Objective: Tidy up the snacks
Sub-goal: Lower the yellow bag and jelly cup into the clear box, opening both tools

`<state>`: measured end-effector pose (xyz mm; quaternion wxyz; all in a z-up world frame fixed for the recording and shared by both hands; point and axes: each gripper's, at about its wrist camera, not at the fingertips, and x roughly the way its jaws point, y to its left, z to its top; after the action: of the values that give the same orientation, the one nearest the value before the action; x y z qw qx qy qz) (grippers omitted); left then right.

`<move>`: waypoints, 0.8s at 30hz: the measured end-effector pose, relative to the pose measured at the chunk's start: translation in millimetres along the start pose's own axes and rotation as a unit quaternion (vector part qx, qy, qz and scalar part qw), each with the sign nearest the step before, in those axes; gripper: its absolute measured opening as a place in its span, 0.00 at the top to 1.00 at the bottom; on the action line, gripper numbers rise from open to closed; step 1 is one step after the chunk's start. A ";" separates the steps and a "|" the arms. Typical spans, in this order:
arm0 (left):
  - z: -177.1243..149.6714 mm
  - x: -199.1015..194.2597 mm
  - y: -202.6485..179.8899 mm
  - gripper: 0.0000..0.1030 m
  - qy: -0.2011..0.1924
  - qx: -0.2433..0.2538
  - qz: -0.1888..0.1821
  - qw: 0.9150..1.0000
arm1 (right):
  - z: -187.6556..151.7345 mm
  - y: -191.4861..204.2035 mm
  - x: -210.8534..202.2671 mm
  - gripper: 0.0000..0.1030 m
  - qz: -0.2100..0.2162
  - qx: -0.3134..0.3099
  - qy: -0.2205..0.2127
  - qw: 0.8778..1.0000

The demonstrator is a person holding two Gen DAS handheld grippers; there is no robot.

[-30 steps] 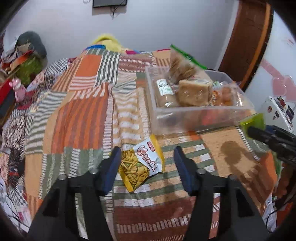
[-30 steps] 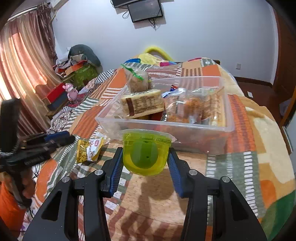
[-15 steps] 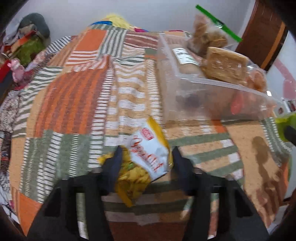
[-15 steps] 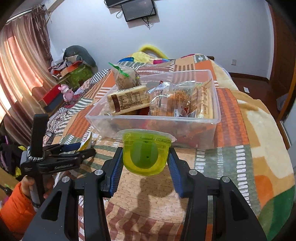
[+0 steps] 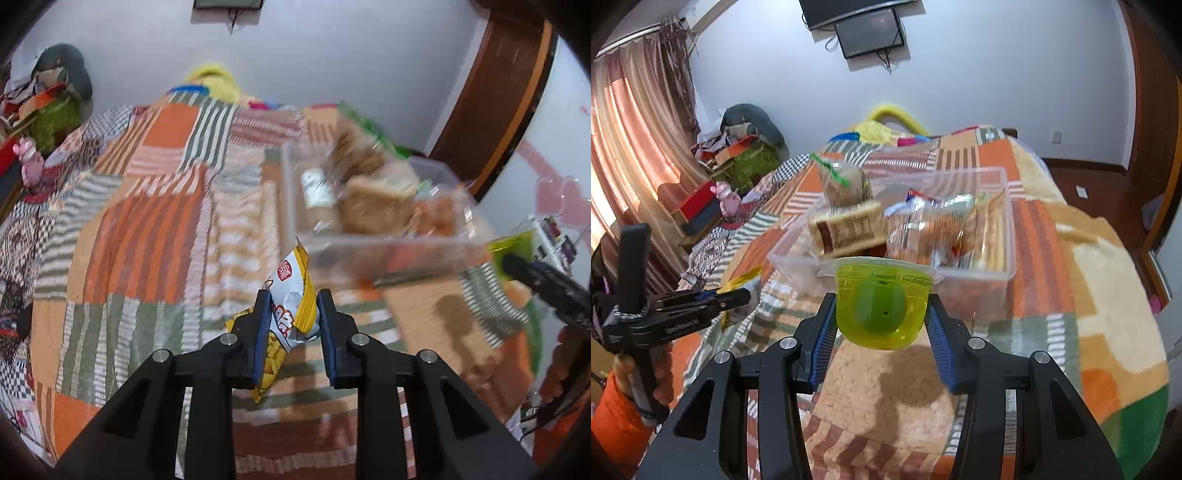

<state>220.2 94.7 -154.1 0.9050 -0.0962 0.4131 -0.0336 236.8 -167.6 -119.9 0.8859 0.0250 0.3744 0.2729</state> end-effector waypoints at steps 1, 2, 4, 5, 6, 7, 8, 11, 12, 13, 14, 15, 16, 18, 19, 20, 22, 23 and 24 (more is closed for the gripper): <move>6.2 -6.0 -6.1 0.76 -0.011 0.005 -0.005 1.000 | 1.9 -0.6 -1.0 0.58 -0.001 -0.001 -0.003 1.000; 10.9 -10.0 -9.0 0.76 -0.017 0.008 -0.010 1.000 | 5.6 -1.7 -2.5 0.58 -0.004 -0.002 -0.008 1.000; 21.2 -13.9 -18.0 0.76 -0.028 0.015 -0.017 0.999 | 12.5 -4.3 -2.5 0.58 -0.006 -0.004 -0.016 1.000; 27.4 -14.3 -23.1 0.76 -0.035 0.019 -0.018 0.999 | 15.5 -4.7 -2.4 0.58 -0.008 -0.005 -0.019 1.000; 32.3 -13.0 -26.5 0.76 -0.038 0.021 -0.018 0.999 | 19.8 -5.5 -1.8 0.58 -0.010 -0.005 -0.024 1.000; 37.5 -10.1 -28.8 0.76 -0.042 0.021 -0.016 0.999 | 23.3 -6.2 -0.6 0.58 -0.011 -0.005 -0.027 1.000; 41.9 -7.8 -31.4 0.76 -0.048 0.021 -0.013 0.999 | 26.9 -6.7 1.0 0.58 -0.012 -0.005 -0.030 0.999; 56.5 5.7 -35.6 0.76 -0.057 0.012 -0.008 0.998 | 37.1 -8.1 7.5 0.58 -0.015 -0.002 -0.037 0.999; 60.9 11.7 -35.3 0.76 -0.055 0.006 -0.010 0.998 | 40.5 -8.6 10.1 0.58 -0.014 0.001 -0.039 0.999; 64.3 17.0 -35.3 0.76 -0.054 0.003 -0.011 0.998 | 41.9 -8.8 11.8 0.58 -0.012 0.002 -0.039 0.999; 67.9 23.1 -36.1 0.76 -0.054 0.002 -0.006 0.999 | 46.8 -8.9 16.9 0.58 -0.010 0.005 -0.039 0.999; 71.2 29.6 -36.9 0.76 -0.053 0.002 0.000 0.999 | 49.5 -9.6 20.1 0.58 -0.011 0.006 -0.039 0.999; 73.1 34.6 -36.7 0.76 -0.052 0.000 0.004 0.999 | 51.8 -9.5 24.3 0.58 -0.013 0.006 -0.038 0.999; 76.5 43.7 -36.2 0.76 -0.053 -0.005 0.011 0.999 | 55.9 -9.6 31.0 0.58 -0.015 0.006 -0.035 0.999; 77.6 46.5 -36.7 0.76 -0.057 -0.006 0.018 0.998 | 58.8 -8.6 37.3 0.58 -0.016 0.004 -0.031 0.999; 79.3 50.6 -37.7 0.76 -0.058 -0.004 0.024 0.998 | 60.4 -9.1 41.0 0.58 -0.018 0.002 -0.029 0.999; 80.0 55.4 -39.1 0.75 -0.056 -0.003 0.022 0.998 | 63.5 -8.4 49.5 0.58 -0.024 0.001 -0.023 0.999; 80.1 58.1 -40.8 0.75 -0.054 -0.002 0.020 0.998 | 64.6 -8.5 53.8 0.58 -0.025 0.001 -0.019 0.999; 79.8 58.6 -42.0 0.74 -0.055 -0.001 0.020 0.998 | 65.4 -9.0 56.5 0.58 -0.025 0.000 -0.017 1.000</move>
<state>319.7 57.0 -138.0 0.9266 -0.0904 0.3648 -0.0095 317.5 -136.3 -111.9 0.8987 0.0204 0.3600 0.2497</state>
